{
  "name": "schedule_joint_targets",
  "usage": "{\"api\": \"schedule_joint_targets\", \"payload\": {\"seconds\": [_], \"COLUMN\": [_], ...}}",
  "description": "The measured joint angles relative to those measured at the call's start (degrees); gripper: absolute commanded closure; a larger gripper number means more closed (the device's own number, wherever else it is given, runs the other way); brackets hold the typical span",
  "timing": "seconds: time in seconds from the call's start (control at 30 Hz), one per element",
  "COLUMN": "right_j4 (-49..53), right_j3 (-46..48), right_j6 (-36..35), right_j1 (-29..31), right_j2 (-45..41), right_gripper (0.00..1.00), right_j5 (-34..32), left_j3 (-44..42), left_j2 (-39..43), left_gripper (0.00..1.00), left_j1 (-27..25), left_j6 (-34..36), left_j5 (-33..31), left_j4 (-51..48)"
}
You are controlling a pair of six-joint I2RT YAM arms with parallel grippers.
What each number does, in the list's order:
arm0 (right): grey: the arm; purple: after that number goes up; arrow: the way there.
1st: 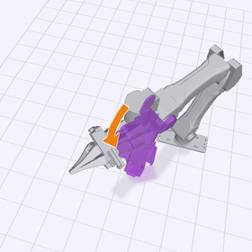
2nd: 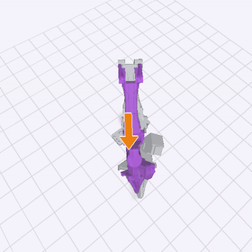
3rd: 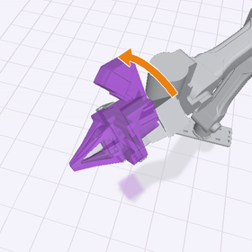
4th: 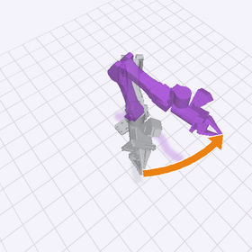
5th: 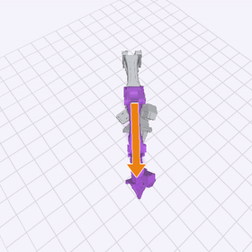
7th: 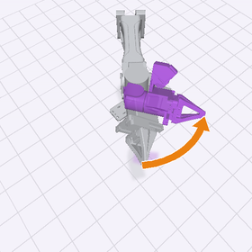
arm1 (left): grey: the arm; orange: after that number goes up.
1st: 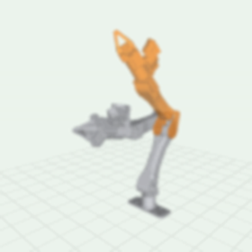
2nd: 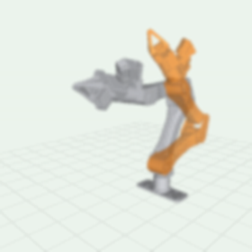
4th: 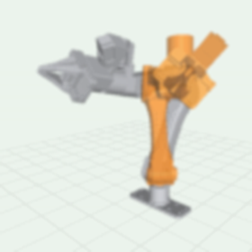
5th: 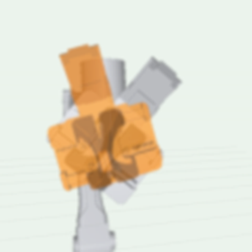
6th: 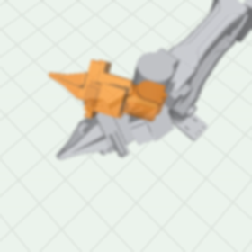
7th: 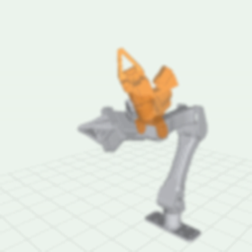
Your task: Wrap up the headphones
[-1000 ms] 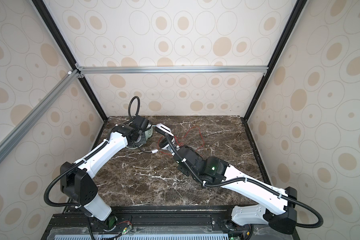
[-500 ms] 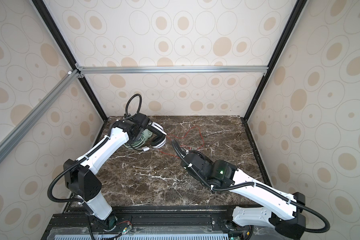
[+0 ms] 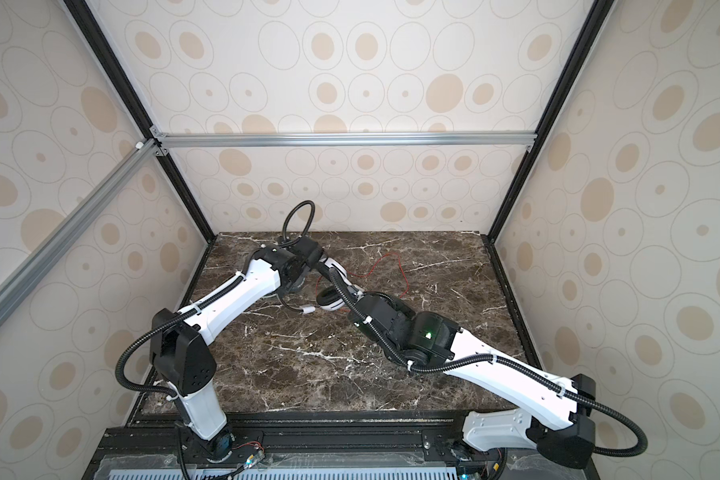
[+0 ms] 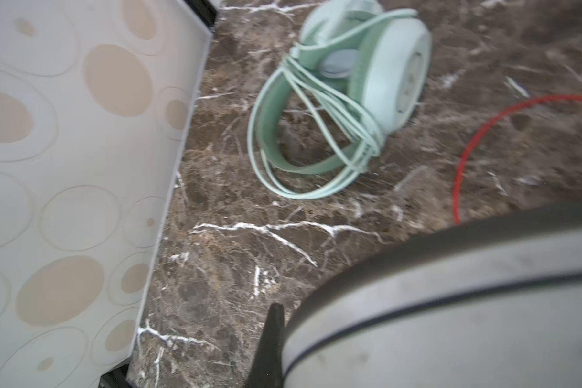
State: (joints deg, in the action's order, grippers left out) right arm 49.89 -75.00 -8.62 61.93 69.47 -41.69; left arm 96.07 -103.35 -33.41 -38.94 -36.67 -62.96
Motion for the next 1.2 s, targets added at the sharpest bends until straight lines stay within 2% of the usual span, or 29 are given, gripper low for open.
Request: {"api": "schedule_joint_targets", "payload": {"seconds": [0.3,0.57,0.9,1.2], "right_j4": [-5.7,-8.8,-13.1,-16.9], "right_j3": [0.0,-0.3,-0.6,0.1], "right_j6": [-3.2,-1.4,1.4,6.1], "right_j1": [-1.7,-15.5,-26.1,-34.4], "right_j2": [-0.2,-2.4,0.3,5.6], "right_gripper": [1.0,1.0,1.0,1.0], "right_j5": [11.8,22.9,29.9,41.8], "left_j3": [-1.8,-4.2,-6.7,-7.3], "left_j2": [-0.1,0.7,4.8,7.0], "left_gripper": [1.0,1.0,1.0,1.0], "left_j1": [-4.7,-9.6,-14.7,-15.1], "left_j6": [6.1,10.6,14.5,15.6], "left_j5": [8.4,13.5,18.9,21.1], "left_j4": [5.2,9.2,13.0,14.6]}}
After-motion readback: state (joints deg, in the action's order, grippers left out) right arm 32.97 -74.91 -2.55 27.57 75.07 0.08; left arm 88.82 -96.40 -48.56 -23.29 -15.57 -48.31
